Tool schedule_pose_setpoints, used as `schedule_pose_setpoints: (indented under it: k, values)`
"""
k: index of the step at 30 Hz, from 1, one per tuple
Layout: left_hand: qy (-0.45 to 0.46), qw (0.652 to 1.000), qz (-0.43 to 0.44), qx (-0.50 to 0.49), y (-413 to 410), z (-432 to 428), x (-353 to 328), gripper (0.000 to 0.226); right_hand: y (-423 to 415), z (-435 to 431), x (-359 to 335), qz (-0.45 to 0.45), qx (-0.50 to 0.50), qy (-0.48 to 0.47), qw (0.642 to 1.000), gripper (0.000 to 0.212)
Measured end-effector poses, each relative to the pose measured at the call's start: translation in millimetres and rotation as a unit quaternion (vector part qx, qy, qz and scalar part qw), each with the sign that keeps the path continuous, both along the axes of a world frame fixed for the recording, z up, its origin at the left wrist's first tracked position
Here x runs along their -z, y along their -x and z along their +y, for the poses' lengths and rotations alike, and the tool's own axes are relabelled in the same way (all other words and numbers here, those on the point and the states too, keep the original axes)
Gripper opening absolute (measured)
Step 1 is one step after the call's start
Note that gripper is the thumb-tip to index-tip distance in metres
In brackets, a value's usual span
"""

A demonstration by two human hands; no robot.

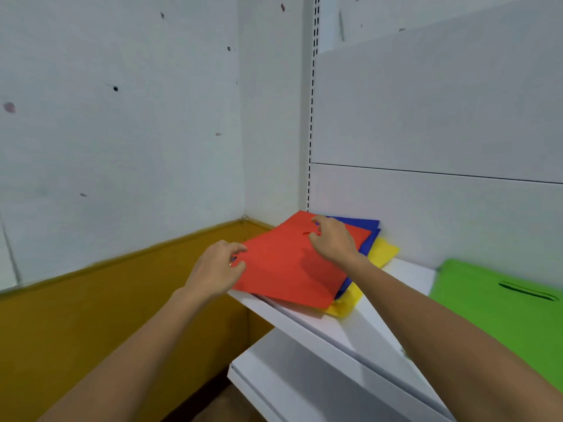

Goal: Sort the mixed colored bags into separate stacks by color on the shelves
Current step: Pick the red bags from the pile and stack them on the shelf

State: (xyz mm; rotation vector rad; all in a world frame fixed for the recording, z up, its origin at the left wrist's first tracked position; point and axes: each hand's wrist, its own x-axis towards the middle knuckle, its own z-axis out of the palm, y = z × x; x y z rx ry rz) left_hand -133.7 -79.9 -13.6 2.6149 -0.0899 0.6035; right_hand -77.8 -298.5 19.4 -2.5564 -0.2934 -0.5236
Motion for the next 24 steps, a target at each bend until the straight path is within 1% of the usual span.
schedule_pose_setpoints:
  k: [5,8,11,13,17,20,22,24]
  values:
    - [0.015,1.000,0.004,0.002,-55,24,4,0.028,-35,0,13,0.001,0.042,0.008,0.999,0.047]
    - [-0.008,0.999,0.027,0.033,-90,28,13,0.032,-47,-9,22,0.006,0.084,0.037,0.996,0.045]
    - [-0.022,0.996,0.047,0.071,-125,30,18,0.040,-55,-16,26,0.023,0.148,0.060,0.987,0.042]
    - [-0.043,0.993,0.070,0.089,-147,31,20,0.049,-58,-18,24,0.040,0.201,0.071,0.976,0.041]
    - [-0.111,0.977,0.126,0.130,-177,31,25,0.068,-51,-7,21,0.116,0.303,0.111,0.939,0.045]
    - [-0.101,0.969,0.156,0.164,-193,28,26,0.069,-45,6,28,0.163,0.340,0.111,0.920,0.051]
    - [-0.117,0.967,0.153,0.166,-198,26,27,0.067,-43,13,34,0.180,0.362,0.101,0.909,0.057]
    - [-0.139,0.968,0.136,0.158,-202,24,27,0.066,-41,19,35,0.189,0.380,0.090,0.901,0.056]
